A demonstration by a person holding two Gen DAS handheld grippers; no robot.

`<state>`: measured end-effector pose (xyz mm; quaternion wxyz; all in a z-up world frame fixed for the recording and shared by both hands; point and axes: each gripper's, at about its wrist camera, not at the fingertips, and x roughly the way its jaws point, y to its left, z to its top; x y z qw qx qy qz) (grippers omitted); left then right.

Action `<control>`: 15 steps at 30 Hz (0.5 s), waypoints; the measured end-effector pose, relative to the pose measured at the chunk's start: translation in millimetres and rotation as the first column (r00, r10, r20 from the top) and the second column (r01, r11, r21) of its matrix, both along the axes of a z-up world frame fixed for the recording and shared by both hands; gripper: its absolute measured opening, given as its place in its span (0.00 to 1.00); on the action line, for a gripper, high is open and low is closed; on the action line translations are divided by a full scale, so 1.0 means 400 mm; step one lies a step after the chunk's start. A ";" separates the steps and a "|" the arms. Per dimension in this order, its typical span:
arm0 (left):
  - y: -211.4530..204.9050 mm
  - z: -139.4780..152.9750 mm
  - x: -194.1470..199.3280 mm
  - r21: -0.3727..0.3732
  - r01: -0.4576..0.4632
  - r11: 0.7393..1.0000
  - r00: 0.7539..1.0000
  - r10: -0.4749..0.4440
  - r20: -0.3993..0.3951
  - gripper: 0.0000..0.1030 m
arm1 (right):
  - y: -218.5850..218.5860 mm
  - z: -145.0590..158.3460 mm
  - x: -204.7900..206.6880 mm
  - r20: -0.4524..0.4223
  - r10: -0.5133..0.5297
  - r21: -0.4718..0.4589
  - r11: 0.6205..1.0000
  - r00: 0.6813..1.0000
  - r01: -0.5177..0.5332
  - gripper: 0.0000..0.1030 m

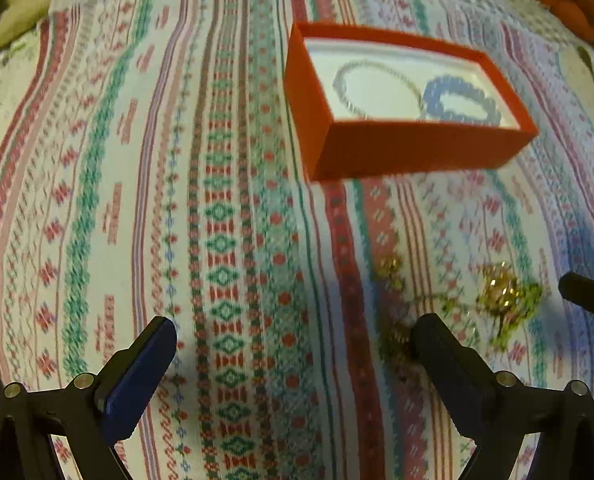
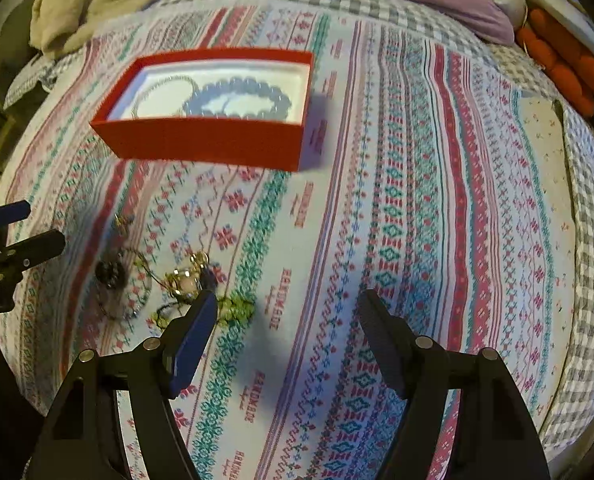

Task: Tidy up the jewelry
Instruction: 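Move both tools back over the remaining jewelry pile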

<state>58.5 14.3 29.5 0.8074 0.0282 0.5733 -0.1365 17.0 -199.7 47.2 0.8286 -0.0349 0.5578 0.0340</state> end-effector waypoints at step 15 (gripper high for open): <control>-0.095 -0.048 -0.106 -0.033 0.222 0.975 0.975 -0.221 0.036 0.74 | -0.012 -0.016 -0.010 -0.023 -0.017 0.049 0.999 1.000 0.018 0.73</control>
